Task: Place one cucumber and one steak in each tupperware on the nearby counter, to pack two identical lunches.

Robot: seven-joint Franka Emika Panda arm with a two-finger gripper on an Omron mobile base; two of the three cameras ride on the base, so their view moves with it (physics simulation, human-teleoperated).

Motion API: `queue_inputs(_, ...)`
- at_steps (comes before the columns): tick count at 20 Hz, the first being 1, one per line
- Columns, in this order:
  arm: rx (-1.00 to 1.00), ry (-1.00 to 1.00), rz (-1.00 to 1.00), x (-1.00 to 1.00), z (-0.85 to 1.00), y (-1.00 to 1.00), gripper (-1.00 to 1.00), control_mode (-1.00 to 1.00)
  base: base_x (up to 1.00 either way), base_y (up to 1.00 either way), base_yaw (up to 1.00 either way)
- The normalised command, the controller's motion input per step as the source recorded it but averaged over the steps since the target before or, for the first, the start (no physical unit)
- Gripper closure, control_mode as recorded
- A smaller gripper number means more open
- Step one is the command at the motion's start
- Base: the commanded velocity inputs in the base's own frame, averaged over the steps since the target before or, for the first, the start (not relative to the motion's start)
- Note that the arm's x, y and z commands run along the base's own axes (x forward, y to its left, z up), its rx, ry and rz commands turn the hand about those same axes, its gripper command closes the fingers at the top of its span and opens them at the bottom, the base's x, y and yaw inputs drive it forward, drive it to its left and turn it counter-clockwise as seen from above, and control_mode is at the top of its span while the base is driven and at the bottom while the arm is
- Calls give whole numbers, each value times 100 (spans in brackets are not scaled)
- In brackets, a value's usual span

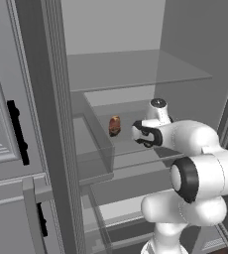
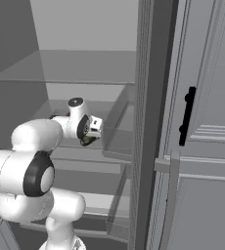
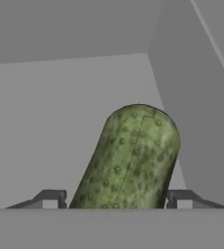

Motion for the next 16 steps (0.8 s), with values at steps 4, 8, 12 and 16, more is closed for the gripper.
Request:
queue_inputs(4,0,3,0,-62,49,-1,100,-100,0,0,0)
queue_inputs(8,0,12,0,-50,78,0,100,-100,0,0,0)
queue_inputs(12,0,3,0,-46,88,9,100,-100,0,0,0)
queue_inputs(16,0,0,0,-67,84,19,100,-100,0,0,0)
